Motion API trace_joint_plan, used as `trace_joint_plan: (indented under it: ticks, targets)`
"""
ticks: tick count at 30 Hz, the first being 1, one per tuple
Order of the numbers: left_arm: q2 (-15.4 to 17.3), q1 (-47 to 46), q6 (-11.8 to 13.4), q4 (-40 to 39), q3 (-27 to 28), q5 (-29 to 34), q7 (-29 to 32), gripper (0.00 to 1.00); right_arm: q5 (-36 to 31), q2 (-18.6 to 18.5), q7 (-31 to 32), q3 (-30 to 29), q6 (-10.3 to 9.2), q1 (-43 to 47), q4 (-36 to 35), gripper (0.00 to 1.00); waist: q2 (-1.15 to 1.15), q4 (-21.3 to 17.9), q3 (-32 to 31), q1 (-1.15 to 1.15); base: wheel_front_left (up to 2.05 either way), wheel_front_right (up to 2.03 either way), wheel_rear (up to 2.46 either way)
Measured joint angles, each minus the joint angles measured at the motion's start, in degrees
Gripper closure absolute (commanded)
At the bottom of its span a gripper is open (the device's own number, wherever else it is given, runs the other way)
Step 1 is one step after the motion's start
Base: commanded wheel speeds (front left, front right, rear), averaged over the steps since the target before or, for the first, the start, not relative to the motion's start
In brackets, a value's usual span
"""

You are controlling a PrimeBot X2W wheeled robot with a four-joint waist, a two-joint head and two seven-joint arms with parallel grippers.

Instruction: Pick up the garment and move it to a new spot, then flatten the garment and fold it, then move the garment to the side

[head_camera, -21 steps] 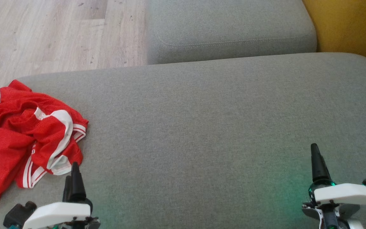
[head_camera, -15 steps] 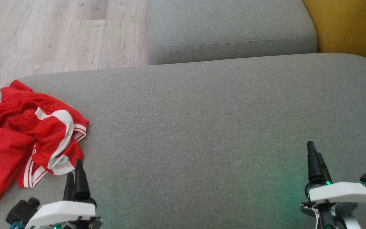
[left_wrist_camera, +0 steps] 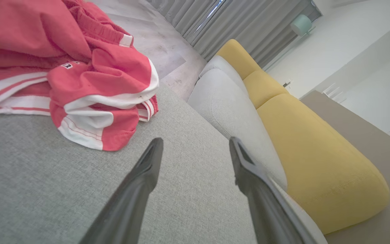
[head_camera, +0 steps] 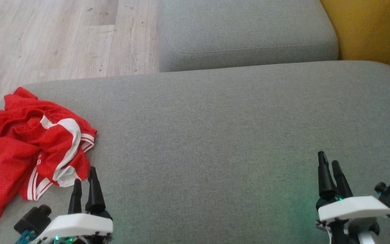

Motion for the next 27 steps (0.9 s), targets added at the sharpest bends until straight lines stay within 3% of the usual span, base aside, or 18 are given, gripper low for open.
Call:
trace_joint_plan:
  ticks: [27]
  targets:
    - [0.26,2.19,1.51,-2.68,-3.44,20.16,-4.49,0.0,-18.87,-0.02,-4.52,3.59,0.01,1.68,-1.66,0.0,0.0,0.3,-1.84,0.0,0.0,0.0,0.0]
